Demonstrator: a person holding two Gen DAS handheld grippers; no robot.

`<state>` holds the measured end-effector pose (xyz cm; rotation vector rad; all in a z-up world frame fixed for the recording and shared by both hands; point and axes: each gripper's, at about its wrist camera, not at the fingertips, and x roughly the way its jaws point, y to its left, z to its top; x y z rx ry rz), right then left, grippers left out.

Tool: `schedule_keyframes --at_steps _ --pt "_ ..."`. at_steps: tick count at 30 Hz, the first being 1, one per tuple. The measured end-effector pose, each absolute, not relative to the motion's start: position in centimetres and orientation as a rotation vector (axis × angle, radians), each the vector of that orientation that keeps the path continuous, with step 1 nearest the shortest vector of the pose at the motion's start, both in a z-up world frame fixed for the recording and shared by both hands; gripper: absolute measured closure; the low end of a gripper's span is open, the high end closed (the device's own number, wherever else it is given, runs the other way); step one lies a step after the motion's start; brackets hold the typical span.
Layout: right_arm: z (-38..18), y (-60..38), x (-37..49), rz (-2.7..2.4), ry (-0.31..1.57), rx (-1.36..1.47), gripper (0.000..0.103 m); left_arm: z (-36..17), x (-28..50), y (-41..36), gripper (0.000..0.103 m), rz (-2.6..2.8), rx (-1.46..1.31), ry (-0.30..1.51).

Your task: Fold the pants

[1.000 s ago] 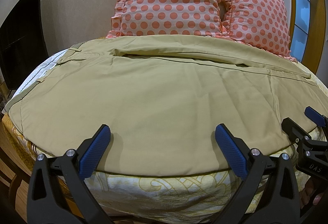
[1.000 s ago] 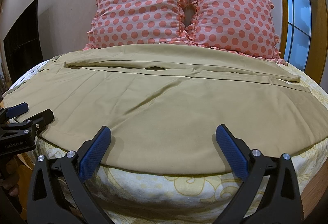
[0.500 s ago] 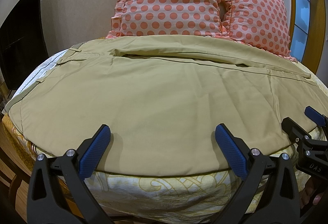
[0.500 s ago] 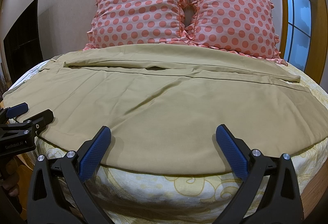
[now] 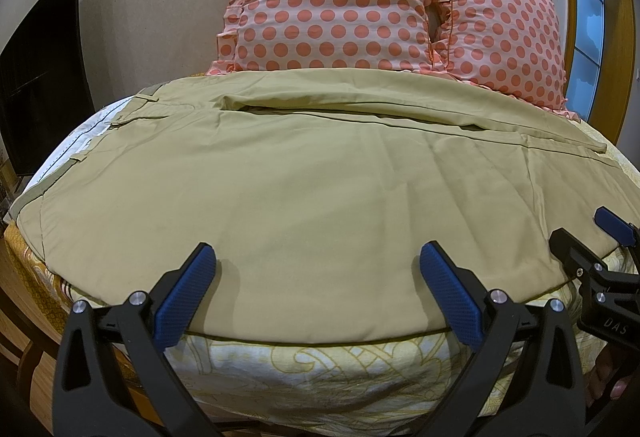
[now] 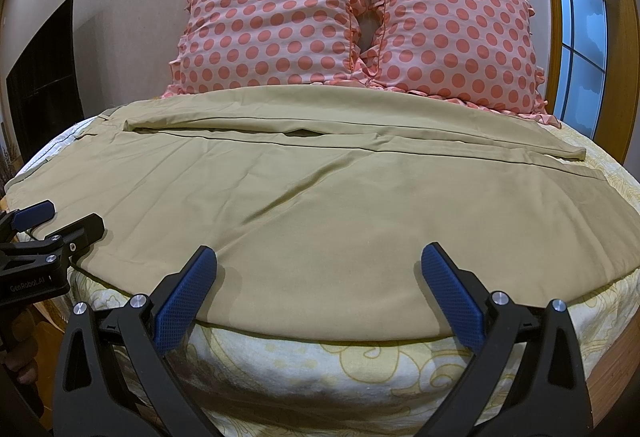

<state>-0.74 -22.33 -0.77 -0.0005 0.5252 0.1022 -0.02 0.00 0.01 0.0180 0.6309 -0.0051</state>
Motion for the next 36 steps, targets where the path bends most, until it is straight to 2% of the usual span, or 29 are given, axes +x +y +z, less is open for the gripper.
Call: schedule_keyframes --at_steps 18,23,28,33,34,35,36 --pt "-1.2 -21.7 -0.6 0.115 0.549 -0.005 0.001 0.0 0.0 0.0 0.002 -0.01 0.022 0.634" --pt "1.1 -24.2 1.2 0.112 0.612 0.032 0.001 0.9 1.2 0.5 0.002 -0.047 0.022 0.682" --pt "6.2 -31.5 8.1 -0.062 0.652 0.116 0.001 2.1 2.0 1.4 0.002 -0.006 0.0 0.66" --pt "7.3 -40.1 18.0 -0.253 0.741 0.322 0.002 4.2 3.4 1.7 0.002 0.034 0.005 0.62" --pt "6.9 -42.0 20.4 -0.313 0.762 0.376 0.011 4.5 3.8 1.7 0.002 0.039 0.005 0.616" --pt "6.4 -43.8 22.6 -0.366 0.783 0.433 0.024 4.7 4.1 1.7 0.002 0.043 0.006 0.614" --pt "6.0 -45.0 24.2 -0.402 0.799 0.469 0.029 5.0 4.5 1.7 0.002 0.05 0.006 0.611"
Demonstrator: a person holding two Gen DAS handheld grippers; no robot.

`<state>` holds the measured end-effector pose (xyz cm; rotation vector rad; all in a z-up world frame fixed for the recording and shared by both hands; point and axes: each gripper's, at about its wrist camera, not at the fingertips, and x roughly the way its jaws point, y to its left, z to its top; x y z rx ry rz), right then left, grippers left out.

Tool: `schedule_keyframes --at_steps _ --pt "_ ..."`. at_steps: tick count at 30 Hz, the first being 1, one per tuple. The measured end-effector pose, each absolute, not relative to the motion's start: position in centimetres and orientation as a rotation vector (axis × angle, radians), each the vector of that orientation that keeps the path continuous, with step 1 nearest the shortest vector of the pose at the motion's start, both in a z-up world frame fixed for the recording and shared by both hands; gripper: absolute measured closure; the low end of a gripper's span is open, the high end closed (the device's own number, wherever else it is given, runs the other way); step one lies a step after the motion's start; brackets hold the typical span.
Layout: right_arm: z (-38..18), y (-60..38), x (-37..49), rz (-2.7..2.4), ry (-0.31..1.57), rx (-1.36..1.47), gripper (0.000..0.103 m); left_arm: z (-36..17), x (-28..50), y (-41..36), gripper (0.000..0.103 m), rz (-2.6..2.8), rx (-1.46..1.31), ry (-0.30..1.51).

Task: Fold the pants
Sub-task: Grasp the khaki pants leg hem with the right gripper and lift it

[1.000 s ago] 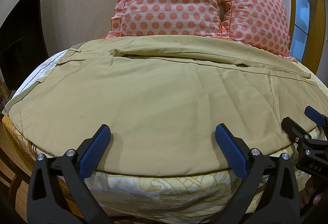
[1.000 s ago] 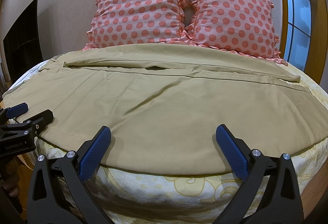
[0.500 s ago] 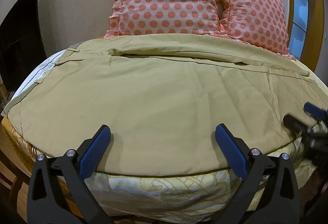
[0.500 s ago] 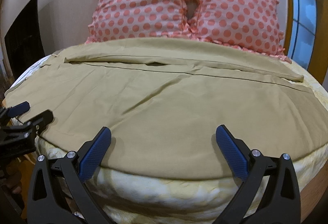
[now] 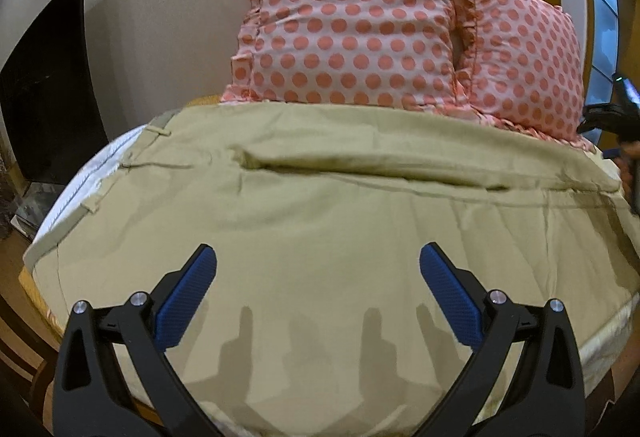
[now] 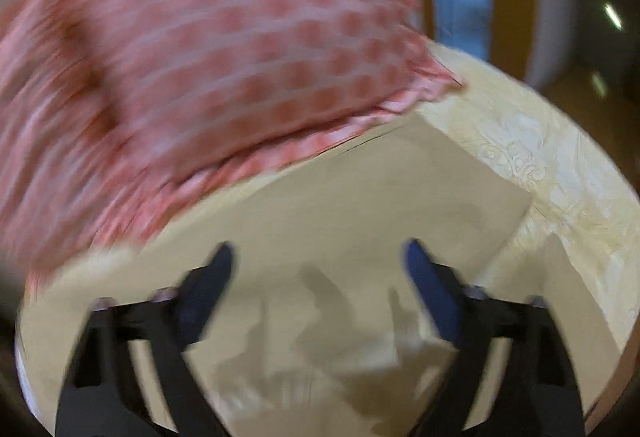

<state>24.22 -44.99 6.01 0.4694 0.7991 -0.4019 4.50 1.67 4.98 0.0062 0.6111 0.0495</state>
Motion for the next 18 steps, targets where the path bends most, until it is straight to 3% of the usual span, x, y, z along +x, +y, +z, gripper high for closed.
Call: schedule_keyframes --at_steps 2,6,11,12,14,18 --pt "4.5 -48.0 28.2 -0.478 0.846 0.563 0.037 5.2 5.2 1.7 0.002 0.061 0.008 0.612" --pt "2.0 -51.2 32.9 -0.592 0.886 0.649 0.04 5.1 6.8 1.8 0.002 0.084 0.016 0.624" --pt "0.7 -50.8 36.3 -0.714 0.924 0.45 0.044 4.6 8.0 1.7 0.002 0.101 0.044 0.644" --pt "0.6 -50.4 36.5 -0.711 0.92 0.411 0.048 4.6 8.1 1.8 0.002 0.101 0.045 0.647" --pt "0.5 -49.8 35.9 -0.665 0.891 0.365 0.072 4.5 8.3 2.0 0.002 0.099 0.037 0.65" --pt "0.2 -51.0 33.5 -0.573 0.823 0.395 0.093 4.9 8.0 2.5 0.002 0.096 0.023 0.639"
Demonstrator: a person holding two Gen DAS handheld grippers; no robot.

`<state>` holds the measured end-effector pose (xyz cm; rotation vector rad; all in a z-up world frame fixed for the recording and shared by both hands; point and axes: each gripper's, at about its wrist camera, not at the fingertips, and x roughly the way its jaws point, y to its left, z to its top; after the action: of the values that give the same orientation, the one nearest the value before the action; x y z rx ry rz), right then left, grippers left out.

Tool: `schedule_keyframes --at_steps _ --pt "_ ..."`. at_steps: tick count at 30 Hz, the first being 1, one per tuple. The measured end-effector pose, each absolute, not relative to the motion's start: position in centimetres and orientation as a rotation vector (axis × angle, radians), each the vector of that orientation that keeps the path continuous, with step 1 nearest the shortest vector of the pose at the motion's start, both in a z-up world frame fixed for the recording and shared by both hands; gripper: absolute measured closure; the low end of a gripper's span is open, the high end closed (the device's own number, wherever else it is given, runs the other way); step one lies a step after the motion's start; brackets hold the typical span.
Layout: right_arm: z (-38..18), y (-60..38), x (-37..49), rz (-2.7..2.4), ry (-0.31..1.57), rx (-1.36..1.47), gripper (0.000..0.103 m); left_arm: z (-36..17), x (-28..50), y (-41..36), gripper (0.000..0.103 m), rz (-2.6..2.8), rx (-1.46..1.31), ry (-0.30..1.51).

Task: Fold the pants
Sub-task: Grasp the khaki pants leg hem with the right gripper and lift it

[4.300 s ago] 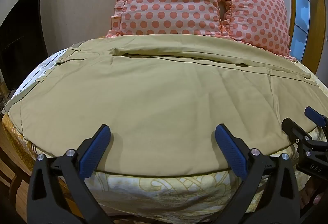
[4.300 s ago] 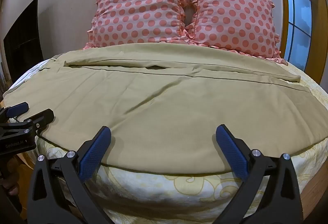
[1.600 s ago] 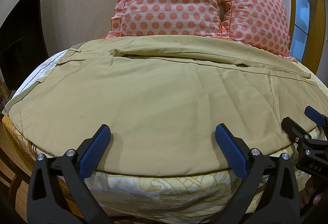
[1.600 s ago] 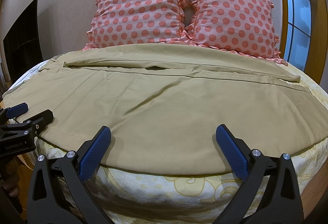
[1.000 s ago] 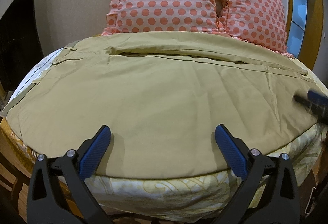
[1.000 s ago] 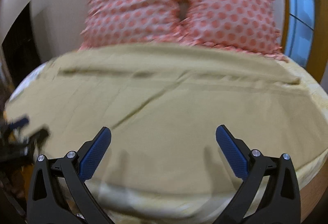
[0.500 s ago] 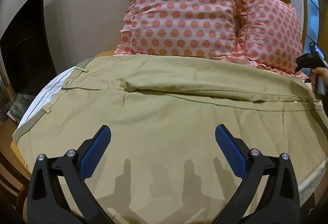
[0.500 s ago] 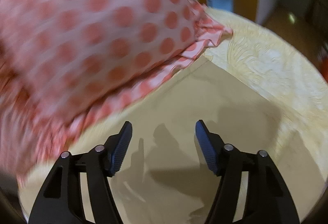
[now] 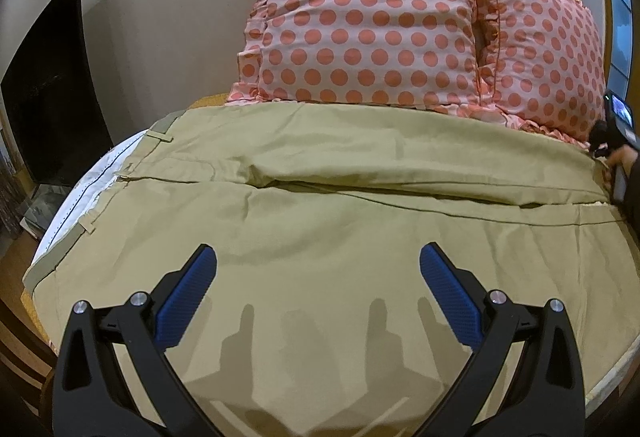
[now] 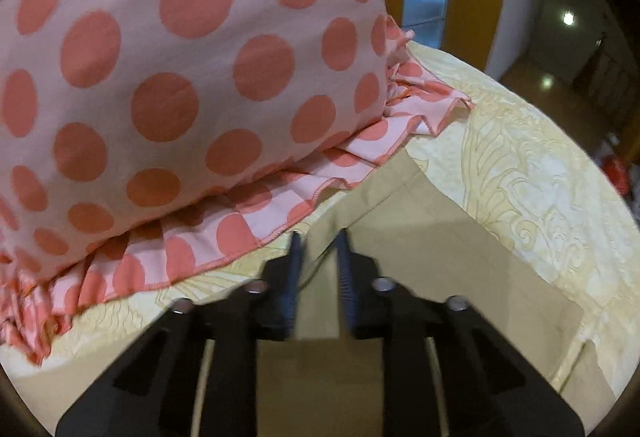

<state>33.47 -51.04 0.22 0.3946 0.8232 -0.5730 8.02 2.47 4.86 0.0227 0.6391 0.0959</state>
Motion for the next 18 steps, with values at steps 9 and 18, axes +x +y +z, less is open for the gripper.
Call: schedule_keyframes --at_steps 9,18 --pt "5.3 -53.2 17.8 -0.199 0.466 0.816 0.099 7.5 7.2 6.9 0.002 0.054 -0.132 0.58" --pt "0.4 -52.1 6.2 -0.156 0.564 1.024 0.096 10.7 10.3 9.6 0.002 0.005 -0.18 0.523"
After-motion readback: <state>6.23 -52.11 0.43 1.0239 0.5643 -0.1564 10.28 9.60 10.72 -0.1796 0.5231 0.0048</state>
